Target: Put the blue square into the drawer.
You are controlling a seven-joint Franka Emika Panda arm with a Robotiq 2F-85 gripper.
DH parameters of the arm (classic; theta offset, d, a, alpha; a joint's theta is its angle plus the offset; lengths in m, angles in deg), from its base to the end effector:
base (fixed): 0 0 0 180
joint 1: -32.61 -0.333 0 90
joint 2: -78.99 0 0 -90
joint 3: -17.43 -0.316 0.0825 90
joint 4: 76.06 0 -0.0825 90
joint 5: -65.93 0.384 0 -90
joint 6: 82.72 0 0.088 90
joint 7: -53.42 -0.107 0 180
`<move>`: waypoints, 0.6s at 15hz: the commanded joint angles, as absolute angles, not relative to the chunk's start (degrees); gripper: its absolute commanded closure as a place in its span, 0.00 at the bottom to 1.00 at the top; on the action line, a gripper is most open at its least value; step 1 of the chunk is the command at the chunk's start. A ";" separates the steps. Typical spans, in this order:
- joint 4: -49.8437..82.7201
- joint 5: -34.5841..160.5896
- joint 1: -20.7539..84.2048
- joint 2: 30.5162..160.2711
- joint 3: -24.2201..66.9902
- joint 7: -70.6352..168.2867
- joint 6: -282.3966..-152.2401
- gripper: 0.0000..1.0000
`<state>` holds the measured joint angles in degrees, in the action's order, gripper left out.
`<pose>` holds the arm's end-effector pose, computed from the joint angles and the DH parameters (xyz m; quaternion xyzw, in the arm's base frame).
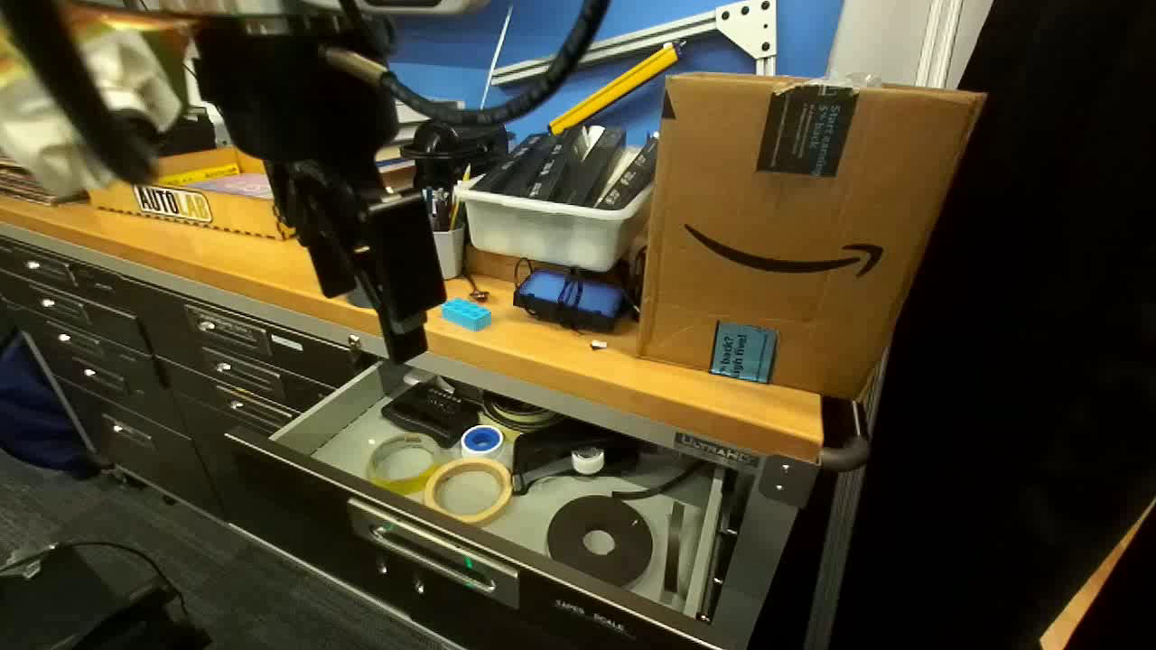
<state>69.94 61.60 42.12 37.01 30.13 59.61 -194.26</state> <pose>0.3169 -0.1423 0.5088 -0.9920 0.1041 -0.0669 0.0237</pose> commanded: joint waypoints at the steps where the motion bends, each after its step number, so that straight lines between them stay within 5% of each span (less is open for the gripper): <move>1: 69.50 61.86 42.51 37.05 29.81 59.84 -194.16 0.00; 9: 67.73 61.84 39.22 50.77 22.72 52.74 -212.47 0.00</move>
<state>70.64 61.71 40.88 43.13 26.21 55.43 -207.26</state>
